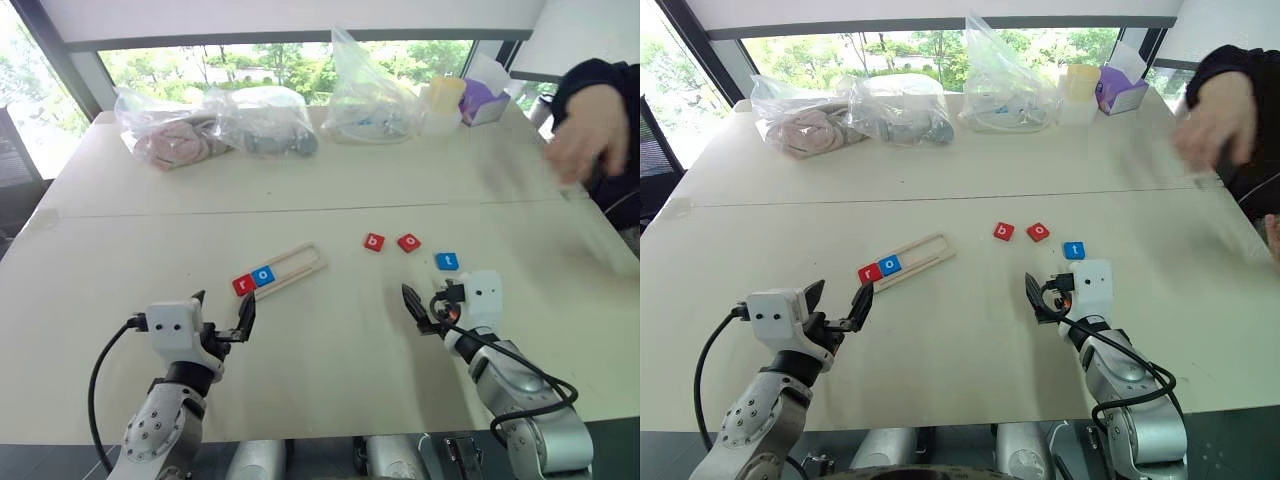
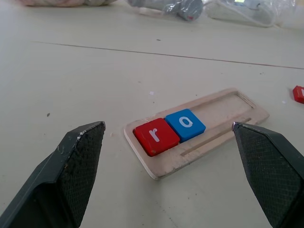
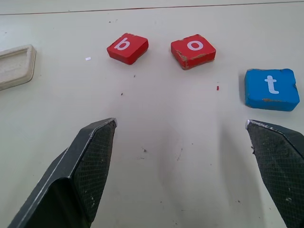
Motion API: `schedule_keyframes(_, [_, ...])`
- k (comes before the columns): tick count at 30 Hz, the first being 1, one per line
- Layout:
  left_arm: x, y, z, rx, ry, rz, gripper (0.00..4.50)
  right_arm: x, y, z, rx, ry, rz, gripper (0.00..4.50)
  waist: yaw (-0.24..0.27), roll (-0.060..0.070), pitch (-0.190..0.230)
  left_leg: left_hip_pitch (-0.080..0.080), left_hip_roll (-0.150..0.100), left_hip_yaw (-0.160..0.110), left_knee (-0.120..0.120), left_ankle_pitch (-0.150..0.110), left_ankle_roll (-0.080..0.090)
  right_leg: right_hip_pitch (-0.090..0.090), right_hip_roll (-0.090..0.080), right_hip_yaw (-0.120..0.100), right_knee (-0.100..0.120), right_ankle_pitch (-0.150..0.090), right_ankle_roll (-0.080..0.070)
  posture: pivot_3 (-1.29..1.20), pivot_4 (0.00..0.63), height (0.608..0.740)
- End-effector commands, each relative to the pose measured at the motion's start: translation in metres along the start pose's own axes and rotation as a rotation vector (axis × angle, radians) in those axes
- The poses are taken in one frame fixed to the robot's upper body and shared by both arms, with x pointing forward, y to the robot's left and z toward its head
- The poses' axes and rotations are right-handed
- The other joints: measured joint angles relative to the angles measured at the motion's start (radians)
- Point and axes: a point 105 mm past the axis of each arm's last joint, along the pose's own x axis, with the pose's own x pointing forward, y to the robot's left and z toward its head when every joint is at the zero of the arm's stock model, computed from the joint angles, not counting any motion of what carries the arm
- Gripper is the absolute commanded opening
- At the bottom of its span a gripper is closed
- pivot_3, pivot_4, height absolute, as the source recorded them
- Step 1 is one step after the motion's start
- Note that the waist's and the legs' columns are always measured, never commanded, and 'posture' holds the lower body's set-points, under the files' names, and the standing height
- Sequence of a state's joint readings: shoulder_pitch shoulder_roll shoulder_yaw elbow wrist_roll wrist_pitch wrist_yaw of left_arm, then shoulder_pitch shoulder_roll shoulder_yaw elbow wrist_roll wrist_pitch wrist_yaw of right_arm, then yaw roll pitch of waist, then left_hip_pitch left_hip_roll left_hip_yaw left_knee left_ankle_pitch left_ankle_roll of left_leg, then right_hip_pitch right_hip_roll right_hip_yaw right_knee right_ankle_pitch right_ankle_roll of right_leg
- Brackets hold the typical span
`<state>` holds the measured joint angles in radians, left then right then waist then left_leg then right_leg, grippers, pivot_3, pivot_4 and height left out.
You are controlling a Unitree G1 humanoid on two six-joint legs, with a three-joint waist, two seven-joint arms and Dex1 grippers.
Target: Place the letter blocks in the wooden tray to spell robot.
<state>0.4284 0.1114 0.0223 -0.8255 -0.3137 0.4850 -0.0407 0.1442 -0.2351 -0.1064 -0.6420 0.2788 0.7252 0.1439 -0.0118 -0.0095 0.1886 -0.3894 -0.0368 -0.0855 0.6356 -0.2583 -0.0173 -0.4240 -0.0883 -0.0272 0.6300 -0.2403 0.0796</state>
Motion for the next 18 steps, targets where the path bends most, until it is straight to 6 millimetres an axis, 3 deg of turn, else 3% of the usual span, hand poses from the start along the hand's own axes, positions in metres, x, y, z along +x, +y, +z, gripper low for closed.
schedule_keyframes(1, [-0.0025, -0.0009, 0.0045, 0.006, -0.028, -0.005, 4.5, -0.0011, -0.0016, 0.011, -0.016, -0.05, -0.002, 4.42, 0.0, 0.0, 0.0, 0.0, 0.0, 0.0, 0.0, 0.0, 0.0, 0.0, 0.0, 0.0, 0.0, 0.0, 0.0, 0.0, 0.15, 0.74])
schedule_keyframes(18, [-0.0016, 0.007, 0.0059, 0.049, -0.04, -0.023, 4.5, 0.0055, 0.0036, 0.0131, -0.02, -0.074, 0.022, 4.42, 0.001, 0.0, 0.0, 0.0, 0.0, 0.0, 0.0, 0.0, 0.0, 0.0, 0.0, 0.0, 0.0, 0.001, -0.001, 0.0, 0.15, 0.74])
